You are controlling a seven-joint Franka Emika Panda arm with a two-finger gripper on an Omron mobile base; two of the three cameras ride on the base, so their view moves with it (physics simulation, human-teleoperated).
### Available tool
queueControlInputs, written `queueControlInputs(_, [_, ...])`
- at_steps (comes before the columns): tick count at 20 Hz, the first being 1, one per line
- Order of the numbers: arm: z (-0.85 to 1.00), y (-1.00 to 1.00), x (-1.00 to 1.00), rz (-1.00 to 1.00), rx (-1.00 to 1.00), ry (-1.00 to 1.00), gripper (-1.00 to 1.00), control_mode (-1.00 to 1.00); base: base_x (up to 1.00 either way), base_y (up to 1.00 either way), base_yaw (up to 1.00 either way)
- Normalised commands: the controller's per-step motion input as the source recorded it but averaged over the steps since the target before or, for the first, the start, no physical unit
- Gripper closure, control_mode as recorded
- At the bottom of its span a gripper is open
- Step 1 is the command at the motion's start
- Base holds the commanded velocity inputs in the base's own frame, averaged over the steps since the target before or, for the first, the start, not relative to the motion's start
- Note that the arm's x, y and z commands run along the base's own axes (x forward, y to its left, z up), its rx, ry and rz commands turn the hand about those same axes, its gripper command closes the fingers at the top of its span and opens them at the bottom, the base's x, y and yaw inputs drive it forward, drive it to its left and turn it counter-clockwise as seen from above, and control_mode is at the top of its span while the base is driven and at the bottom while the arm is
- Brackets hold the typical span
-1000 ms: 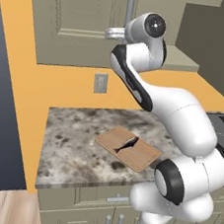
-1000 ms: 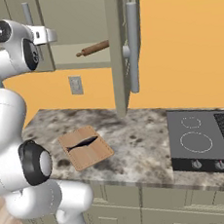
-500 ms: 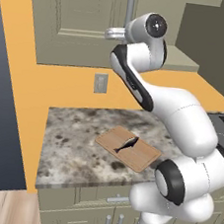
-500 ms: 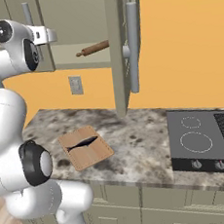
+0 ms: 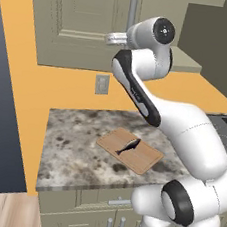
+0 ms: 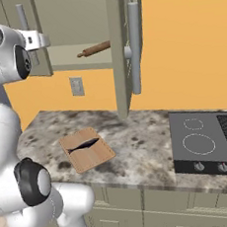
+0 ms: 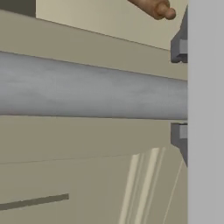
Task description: Open the cabinet, retrieve the rolling pin, and place it next to the meat on the cutting board to prepare for tenderizing.
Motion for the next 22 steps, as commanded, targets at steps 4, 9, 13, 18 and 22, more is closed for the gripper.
queueControlInputs(4, [-0.35, 0.64, -0.58, 0.06, 0.00, 0.00, 1.00, -1.00, 0.00, 0.00, 0.00])
queueControlInputs(9, [-0.37, 0.65, -0.58, 0.05, 0.00, 0.00, 1.00, -1.00, 0.00, 0.00, 0.00])
queueControlInputs(13, [-0.27, 0.58, -0.54, 0.02, 0.00, 0.00, 1.00, -1.00, 0.00, 0.00, 0.00])
queueControlInputs(18, [-0.29, 0.58, -0.67, 0.02, 0.00, 0.01, 1.00, -1.00, 0.00, 0.00, 0.00])
queueControlInputs(22, [-0.16, 0.31, -0.80, 0.00, 0.02, -0.01, -1.00, -1.00, 0.00, 0.00, 0.00])
